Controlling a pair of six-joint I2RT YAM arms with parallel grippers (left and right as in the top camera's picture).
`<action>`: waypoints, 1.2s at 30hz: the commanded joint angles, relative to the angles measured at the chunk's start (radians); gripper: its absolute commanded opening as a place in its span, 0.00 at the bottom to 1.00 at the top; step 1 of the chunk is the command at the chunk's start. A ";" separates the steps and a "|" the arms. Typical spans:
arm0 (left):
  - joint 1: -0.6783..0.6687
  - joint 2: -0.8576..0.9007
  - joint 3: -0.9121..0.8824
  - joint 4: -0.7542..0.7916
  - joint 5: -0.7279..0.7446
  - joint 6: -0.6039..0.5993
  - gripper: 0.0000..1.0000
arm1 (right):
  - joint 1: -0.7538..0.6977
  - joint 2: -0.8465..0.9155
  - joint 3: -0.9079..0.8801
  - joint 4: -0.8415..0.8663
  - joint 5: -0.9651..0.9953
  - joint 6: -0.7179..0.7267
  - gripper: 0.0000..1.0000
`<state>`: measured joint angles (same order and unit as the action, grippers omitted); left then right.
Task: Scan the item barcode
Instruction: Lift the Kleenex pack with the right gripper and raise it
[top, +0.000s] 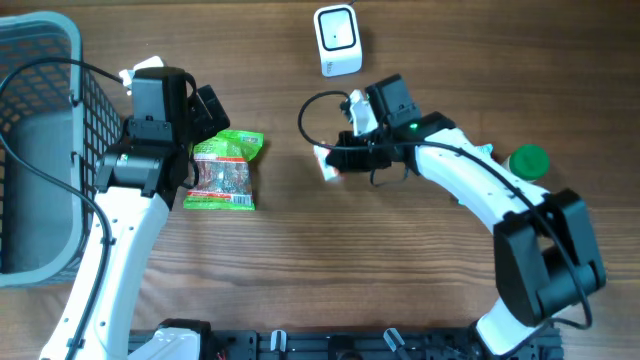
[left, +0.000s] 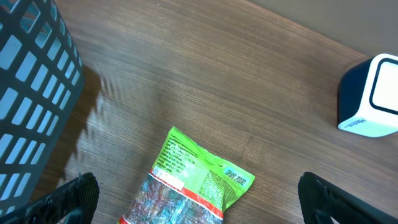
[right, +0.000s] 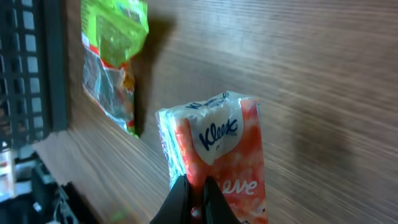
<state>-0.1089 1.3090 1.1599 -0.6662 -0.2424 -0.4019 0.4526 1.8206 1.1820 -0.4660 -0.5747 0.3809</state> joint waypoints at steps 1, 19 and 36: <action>0.005 0.000 0.011 0.003 -0.016 0.005 1.00 | 0.004 0.043 -0.037 0.052 -0.086 0.012 0.04; 0.005 0.000 0.011 0.003 -0.016 0.005 1.00 | 0.004 0.046 -0.085 0.116 0.035 -0.040 0.04; 0.005 0.000 0.011 0.003 -0.016 0.005 1.00 | 0.009 0.008 -0.078 0.064 0.159 -0.015 0.46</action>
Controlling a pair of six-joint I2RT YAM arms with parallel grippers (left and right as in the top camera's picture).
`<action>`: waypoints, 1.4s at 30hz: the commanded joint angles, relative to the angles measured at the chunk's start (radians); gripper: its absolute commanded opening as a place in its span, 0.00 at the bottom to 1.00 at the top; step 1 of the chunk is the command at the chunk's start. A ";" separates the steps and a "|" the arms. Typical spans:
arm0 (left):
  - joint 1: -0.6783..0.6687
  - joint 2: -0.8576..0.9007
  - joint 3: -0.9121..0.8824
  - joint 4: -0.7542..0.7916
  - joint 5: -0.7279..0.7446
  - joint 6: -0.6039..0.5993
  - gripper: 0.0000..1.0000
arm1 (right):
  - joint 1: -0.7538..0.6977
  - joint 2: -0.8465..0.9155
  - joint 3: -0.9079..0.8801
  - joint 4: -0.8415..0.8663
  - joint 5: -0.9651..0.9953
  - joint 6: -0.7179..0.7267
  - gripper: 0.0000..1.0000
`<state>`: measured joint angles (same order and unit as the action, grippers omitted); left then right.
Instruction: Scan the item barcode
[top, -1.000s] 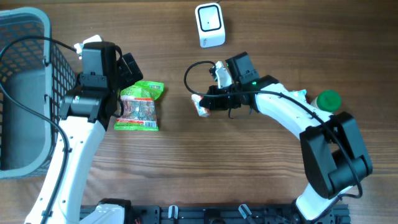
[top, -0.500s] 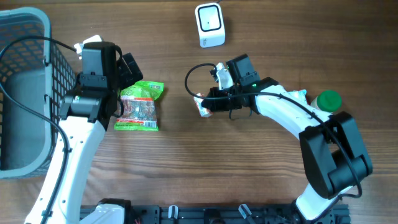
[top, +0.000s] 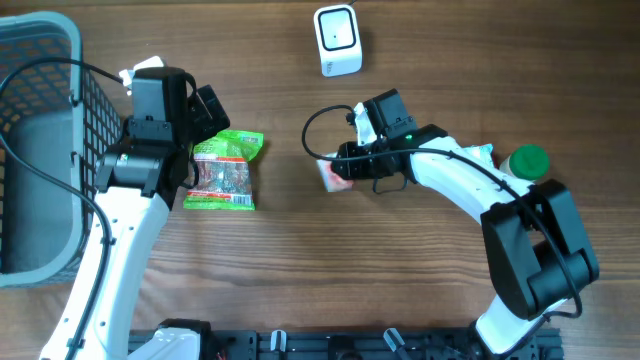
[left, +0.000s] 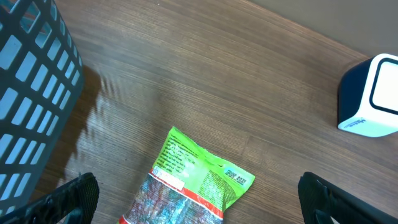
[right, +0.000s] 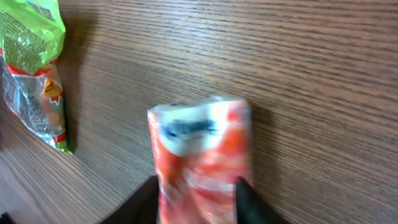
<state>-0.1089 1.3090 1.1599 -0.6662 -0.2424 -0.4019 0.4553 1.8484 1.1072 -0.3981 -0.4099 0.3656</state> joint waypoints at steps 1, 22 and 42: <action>0.005 0.000 0.011 0.003 -0.016 0.005 1.00 | 0.006 -0.036 0.001 -0.007 -0.004 0.000 0.47; 0.005 0.000 0.011 0.003 -0.016 0.005 1.00 | 0.012 -0.034 0.011 -0.057 0.069 -0.077 0.39; 0.005 0.000 0.011 0.003 -0.016 0.005 1.00 | 0.042 0.085 0.010 0.014 0.050 -0.075 0.30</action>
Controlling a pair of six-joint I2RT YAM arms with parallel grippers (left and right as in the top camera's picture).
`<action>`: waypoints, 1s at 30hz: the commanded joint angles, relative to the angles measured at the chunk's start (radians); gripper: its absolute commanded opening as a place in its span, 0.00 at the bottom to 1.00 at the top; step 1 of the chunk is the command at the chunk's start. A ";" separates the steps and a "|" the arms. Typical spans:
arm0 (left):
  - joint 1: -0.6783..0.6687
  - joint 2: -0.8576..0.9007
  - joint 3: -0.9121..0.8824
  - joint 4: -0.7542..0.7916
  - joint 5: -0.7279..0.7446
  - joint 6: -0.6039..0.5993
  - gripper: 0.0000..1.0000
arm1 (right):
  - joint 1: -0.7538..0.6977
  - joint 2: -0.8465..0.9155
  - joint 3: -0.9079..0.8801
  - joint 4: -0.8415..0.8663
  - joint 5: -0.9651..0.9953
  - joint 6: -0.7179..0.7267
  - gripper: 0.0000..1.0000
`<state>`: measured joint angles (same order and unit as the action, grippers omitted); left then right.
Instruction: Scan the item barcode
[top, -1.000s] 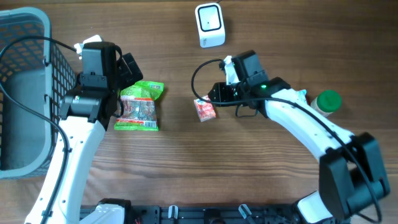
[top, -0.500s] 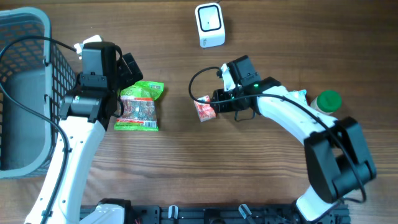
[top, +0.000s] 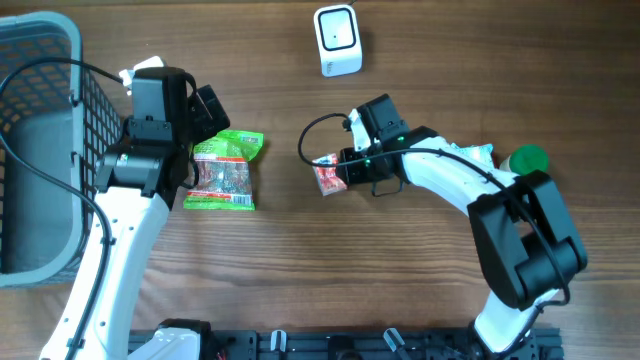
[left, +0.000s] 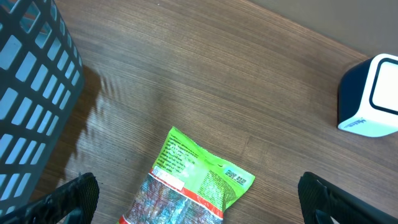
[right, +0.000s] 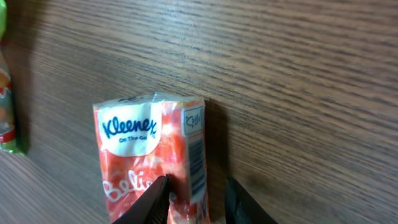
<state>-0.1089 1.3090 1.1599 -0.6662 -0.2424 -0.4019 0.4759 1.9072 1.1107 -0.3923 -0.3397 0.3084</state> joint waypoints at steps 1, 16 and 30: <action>0.005 0.000 0.011 0.003 -0.016 0.005 1.00 | 0.026 0.027 0.007 0.011 -0.021 -0.017 0.29; 0.005 0.000 0.011 0.003 -0.016 0.005 1.00 | 0.030 0.010 0.008 0.017 -0.021 0.043 0.34; 0.005 0.000 0.011 0.003 -0.016 0.005 1.00 | 0.029 -0.007 0.008 0.058 -0.080 0.084 0.31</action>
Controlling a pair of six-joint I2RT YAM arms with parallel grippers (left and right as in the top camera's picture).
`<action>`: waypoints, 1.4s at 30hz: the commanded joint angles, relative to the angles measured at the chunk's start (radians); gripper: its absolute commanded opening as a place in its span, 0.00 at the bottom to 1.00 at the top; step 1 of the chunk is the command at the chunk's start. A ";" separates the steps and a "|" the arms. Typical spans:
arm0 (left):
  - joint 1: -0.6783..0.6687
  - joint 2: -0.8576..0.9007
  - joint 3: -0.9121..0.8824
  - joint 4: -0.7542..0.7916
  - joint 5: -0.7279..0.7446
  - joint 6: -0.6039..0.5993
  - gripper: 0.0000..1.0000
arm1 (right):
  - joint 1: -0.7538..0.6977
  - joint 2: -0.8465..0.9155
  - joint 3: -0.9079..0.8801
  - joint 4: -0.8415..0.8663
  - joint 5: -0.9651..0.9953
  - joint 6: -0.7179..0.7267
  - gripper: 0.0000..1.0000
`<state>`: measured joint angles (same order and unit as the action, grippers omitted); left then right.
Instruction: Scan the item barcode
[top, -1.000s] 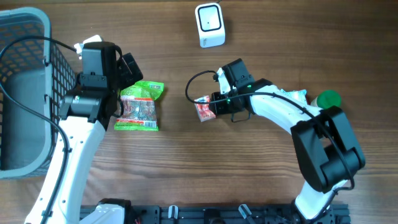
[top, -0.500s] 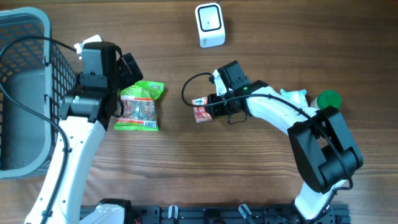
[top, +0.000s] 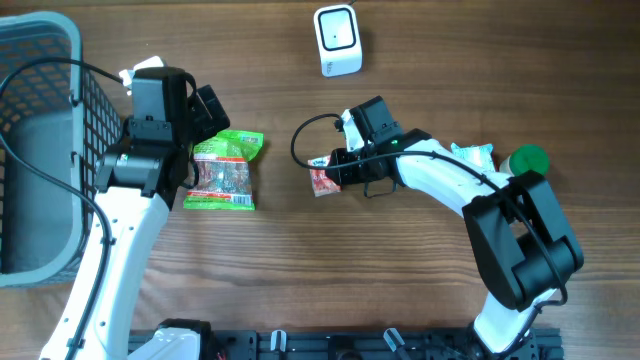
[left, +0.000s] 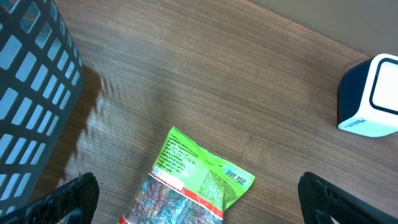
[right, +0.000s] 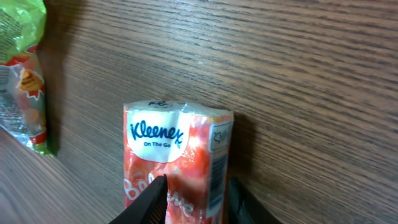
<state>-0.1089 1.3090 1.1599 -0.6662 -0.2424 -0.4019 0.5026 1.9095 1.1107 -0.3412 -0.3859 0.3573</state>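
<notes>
The orange Kleenex tissue pack lies on the wooden table, label up; a white strip with barcode lines runs along its right edge. My right gripper is open over it, one fingertip above the pack's face, the other against its right side. The white scanner stands at the table's far edge, also in the left wrist view. My left gripper hangs open above the green snack bag, holding nothing.
A grey mesh basket fills the left side. The snack bag lies between the basket and the tissue pack. A green-capped object and a small wrapper lie at the right.
My right gripper and the tissue pack have shifted slightly left. The pack now sits further right between the fingers, against the right one. The left arm has not moved.
My right gripper first held the tissue pack pinched and tilted above the table. Then its fingers stood wider with the pack blurred between them. Then the pack lay flat with the gripper open over it, and now both sit a little further left.
</notes>
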 joint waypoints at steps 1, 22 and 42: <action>0.005 0.000 0.011 0.003 -0.016 0.005 1.00 | 0.002 -0.010 0.008 0.005 -0.034 0.036 0.31; 0.005 0.000 0.011 0.003 -0.016 0.005 1.00 | 0.009 0.015 -0.020 0.012 0.004 0.037 0.26; 0.005 0.000 0.011 0.003 -0.016 0.005 1.00 | 0.019 0.018 -0.023 0.016 0.028 0.039 0.24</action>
<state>-0.1089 1.3090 1.1599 -0.6662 -0.2424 -0.4019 0.5102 1.9095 1.1019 -0.3321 -0.3721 0.3927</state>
